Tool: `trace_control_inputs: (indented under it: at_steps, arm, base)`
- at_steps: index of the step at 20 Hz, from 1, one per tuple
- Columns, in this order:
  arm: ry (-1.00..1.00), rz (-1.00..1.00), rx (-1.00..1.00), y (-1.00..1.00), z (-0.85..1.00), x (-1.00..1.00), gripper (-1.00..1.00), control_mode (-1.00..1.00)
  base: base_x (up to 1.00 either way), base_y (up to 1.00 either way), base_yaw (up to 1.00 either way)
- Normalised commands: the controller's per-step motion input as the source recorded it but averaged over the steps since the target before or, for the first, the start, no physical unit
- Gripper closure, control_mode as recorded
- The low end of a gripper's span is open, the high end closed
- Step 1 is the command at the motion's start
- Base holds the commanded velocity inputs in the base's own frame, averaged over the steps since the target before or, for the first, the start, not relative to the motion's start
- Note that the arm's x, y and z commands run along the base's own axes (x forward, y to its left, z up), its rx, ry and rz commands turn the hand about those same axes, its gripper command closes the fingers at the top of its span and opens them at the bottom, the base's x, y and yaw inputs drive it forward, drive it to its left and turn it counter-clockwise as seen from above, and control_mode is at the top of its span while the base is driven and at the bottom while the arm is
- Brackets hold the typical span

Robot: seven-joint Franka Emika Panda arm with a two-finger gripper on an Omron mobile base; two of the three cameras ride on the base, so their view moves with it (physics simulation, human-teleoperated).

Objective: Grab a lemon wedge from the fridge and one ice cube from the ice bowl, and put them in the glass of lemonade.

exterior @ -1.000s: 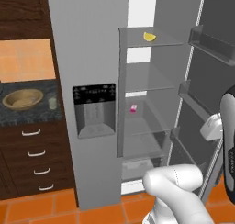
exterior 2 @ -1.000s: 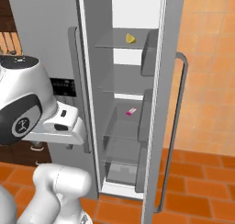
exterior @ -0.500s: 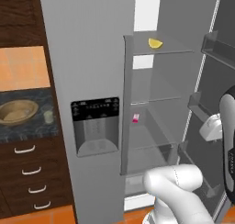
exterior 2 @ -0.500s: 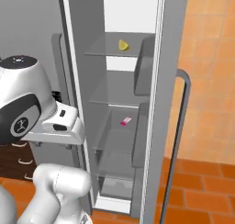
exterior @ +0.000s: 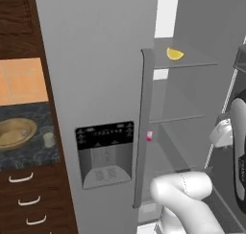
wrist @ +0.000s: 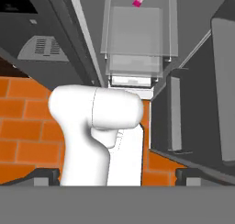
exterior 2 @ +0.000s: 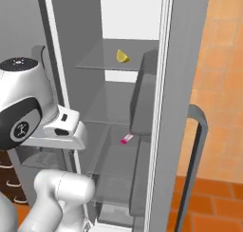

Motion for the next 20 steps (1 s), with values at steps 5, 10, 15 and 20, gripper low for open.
trace_control_inputs:
  at_steps: [5,10,15,20]
  arm:
    - [0.00,0.00,0.00,0.00,0.00,0.00,-1.00,1.00]
    - [0.00,0.00,0.00,0.00,0.00,0.00,-1.00,1.00]
    - [0.00,0.00,0.00,0.00,0.00,0.00,-1.00,1.00]
    - [0.00,0.00,0.00,0.00,0.00,0.00,-1.00,1.00]
  base:
    - [0.59,-0.23,0.00]
    - [0.24,-0.57,0.04]
    - [0.14,-0.47,0.04]
    - [0.21,0.00,0.00]
